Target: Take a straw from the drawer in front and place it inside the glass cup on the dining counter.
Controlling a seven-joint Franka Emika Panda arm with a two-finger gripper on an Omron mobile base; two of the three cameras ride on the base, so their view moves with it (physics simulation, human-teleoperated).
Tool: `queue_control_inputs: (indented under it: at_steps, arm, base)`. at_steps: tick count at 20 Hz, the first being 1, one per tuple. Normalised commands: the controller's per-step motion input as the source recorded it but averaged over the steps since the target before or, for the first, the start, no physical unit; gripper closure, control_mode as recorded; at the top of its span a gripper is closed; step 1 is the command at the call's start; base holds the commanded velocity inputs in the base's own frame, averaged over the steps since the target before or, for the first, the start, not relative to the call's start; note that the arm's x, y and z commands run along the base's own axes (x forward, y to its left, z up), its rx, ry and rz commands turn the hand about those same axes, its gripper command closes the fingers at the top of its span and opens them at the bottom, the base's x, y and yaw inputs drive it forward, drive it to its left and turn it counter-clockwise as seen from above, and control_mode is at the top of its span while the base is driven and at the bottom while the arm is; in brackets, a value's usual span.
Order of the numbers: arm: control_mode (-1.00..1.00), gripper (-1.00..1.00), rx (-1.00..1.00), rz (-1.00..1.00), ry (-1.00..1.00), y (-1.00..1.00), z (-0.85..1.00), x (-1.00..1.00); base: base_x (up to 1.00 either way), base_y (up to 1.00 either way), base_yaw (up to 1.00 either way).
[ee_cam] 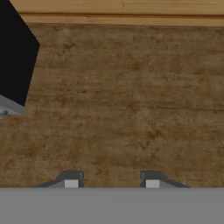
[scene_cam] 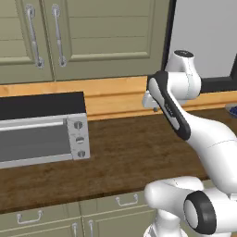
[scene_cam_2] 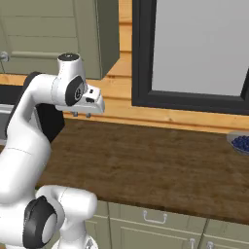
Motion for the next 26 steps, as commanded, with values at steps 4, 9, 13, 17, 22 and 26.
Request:
queue_control_inputs:
  at_steps: [4, 9, 13, 17, 22, 26]
  arm:
    - [1.0, -1.0, 0.0, 0.0, 0.0, 0.0, 0.0, 0.0]
    - [1.0, -1.0, 0.0, 0.0, 0.0, 0.0, 0.0, 0.0]
    - [1.0, -1.0, 0.0, 0.0, 0.0, 0.0, 0.0, 0.0]
    - [1.0, -1.0, 0.0, 0.0, 0.0, 0.0, 0.0, 0.0]
    - [1.0, -1.0, 0.0, 0.0, 0.0, 0.0, 0.0, 0.0]
    - [1.0, -1.0, 0.0, 0.0, 0.0, 0.0, 0.0, 0.0]
  base:
    - [-0.06, 0.0, 0.0]
    - [-0.9, -0.06, 0.0]
    - [-0.6, -0.38, 0.15]
    - [0.15, -0.58, 0.62]
    - [0.17, -0.32, 0.79]
    - [0.08, -0.33, 0.8]
